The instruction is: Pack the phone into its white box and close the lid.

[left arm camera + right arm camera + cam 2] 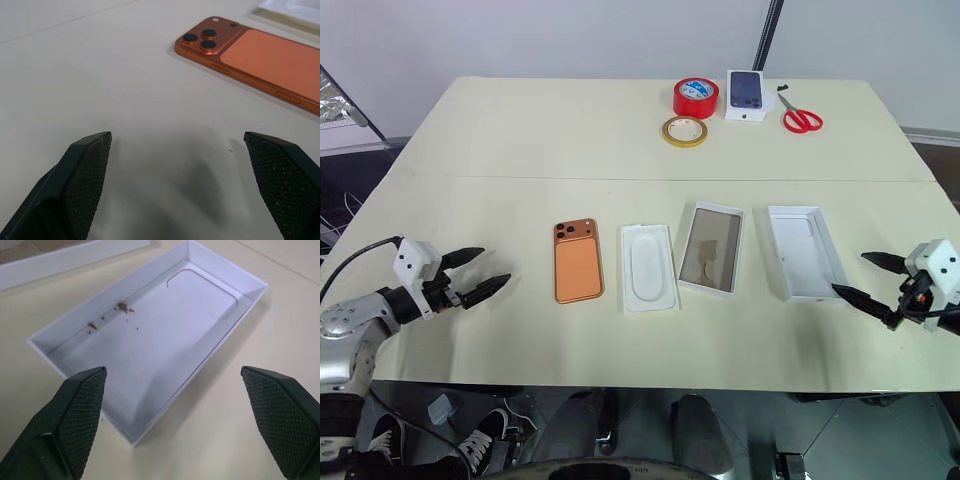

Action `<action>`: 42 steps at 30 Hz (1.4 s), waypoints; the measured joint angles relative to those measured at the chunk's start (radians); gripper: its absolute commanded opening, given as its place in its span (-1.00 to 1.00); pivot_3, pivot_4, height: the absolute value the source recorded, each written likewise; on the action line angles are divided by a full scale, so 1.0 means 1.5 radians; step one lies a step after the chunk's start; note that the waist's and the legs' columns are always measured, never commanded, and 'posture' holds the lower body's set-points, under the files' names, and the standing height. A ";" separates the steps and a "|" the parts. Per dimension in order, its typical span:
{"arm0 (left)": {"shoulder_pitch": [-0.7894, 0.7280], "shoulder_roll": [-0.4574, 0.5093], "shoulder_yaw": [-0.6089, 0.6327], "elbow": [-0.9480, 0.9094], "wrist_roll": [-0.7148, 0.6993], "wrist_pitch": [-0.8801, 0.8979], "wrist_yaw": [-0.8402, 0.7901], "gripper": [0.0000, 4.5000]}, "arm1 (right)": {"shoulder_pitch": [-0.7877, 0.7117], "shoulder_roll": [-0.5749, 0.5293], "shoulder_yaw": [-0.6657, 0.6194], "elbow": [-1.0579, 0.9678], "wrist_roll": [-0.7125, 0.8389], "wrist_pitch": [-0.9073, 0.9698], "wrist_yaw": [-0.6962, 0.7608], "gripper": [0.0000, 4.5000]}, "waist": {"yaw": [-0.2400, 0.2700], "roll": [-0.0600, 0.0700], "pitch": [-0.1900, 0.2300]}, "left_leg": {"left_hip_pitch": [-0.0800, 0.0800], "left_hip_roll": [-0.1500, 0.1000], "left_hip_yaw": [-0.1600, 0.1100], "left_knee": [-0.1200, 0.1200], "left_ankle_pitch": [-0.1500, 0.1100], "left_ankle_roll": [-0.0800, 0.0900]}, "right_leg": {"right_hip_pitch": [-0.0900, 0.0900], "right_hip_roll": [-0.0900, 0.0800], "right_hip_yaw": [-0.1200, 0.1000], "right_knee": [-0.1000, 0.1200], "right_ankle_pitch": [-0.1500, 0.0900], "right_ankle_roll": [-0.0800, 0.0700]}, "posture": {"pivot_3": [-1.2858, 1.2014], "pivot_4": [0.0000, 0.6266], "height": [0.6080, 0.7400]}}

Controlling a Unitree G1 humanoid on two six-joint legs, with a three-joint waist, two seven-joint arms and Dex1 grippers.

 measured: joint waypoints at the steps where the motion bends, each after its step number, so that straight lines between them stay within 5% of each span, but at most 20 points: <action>1: 0.002 0.000 0.000 -0.002 0.000 0.000 0.000 0.98 | 0.001 0.000 0.000 0.000 0.000 0.000 0.000 1.00 | 0.000 0.000 0.000 | 0.000 0.000 0.000 0.000 0.000 0.000 | 0.000 0.000 0.000 0.000 0.000 0.000 | 0.03 -0.52 1.00; 28: -0.010 -0.006 -0.021 -0.019 0.021 -0.024 0.013 0.98 | 0.037 0.012 -0.002 -0.122 0.029 0.071 -0.018 1.00 | 0.001 0.001 0.000 | 0.000 0.000 0.000 -0.001 0.000 0.000 | -0.001 -0.001 0.000 -0.001 0.000 0.000 | 0.03 -0.52 1.00; 35: -0.017 -0.007 -0.037 -0.085 0.026 0.045 0.046 0.98 | 0.038 0.018 -0.001 -0.162 0.029 0.093 -0.029 1.00 | 0.001 0.001 0.000 | -0.001 0.000 0.000 -0.001 0.000 0.000 | -0.001 -0.001 0.000 -0.001 0.000 0.000 | 0.03 -0.52 1.00; 42: -0.064 -0.012 -0.083 -0.240 -0.060 0.324 0.092 0.98 | 0.001 0.058 0.050 -0.310 0.045 0.149 -0.058 1.00 | 0.001 0.001 0.000 | -0.001 0.000 0.000 -0.001 0.000 0.000 | -0.001 -0.001 0.000 0.000 0.000 0.000 | 0.03 -0.52 1.00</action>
